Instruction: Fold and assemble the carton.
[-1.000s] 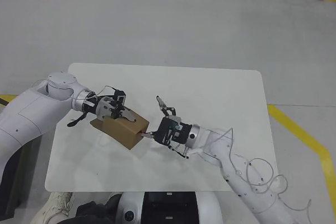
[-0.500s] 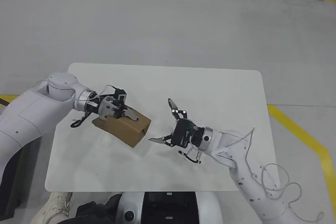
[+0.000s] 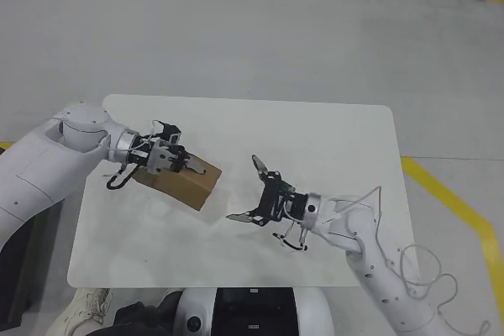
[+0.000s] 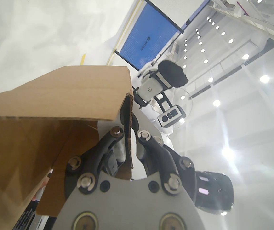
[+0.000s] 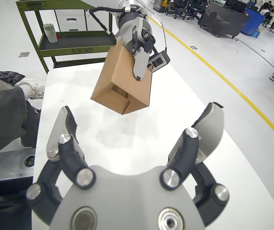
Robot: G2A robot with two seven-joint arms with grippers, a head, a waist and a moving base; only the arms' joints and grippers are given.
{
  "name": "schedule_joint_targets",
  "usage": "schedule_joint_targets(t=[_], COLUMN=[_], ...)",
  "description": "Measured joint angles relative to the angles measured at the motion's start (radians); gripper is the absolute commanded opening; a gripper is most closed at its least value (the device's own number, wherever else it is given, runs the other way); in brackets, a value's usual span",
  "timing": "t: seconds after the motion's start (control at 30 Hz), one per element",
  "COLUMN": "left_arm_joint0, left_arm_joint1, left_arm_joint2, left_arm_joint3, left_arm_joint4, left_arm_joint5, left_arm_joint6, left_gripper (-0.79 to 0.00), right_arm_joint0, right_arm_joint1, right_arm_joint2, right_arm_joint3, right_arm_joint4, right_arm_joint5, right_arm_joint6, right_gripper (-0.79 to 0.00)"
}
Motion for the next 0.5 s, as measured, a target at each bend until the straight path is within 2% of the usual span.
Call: schedule_joint_targets(t=[0.1, 0.2, 0.5], left_arm_joint0=[0.01, 0.03, 0.084], left_arm_joint1=[0.009, 0.015, 0.01], left_arm_joint2=[-0.02, -0.039, -0.081], left_arm_joint3=[-0.061, -0.09, -0.036], left_arm_joint4=[0.024, 0.001, -0.08], left_arm_joint5=[0.024, 0.022, -0.012], left_arm_joint6=[0.04, 0.015, -0.127], left_gripper=[-0.785, -0.785, -0.785], right_arm_joint0=[-0.003, -0.006, 0.006], right_arm_joint1=[0.004, 0.007, 0.015], right_arm_joint2=[0.007, 0.01, 0.033], right_arm_joint3=[-0.001, -0.007, 0.051], right_arm_joint4=[0.031, 0.052, 0.151], right_arm_joint5=[-0.013, -0.021, -0.061], right_arm_joint6=[0.024, 0.04, 0.034], right_gripper=[0.0, 0.0, 0.0])
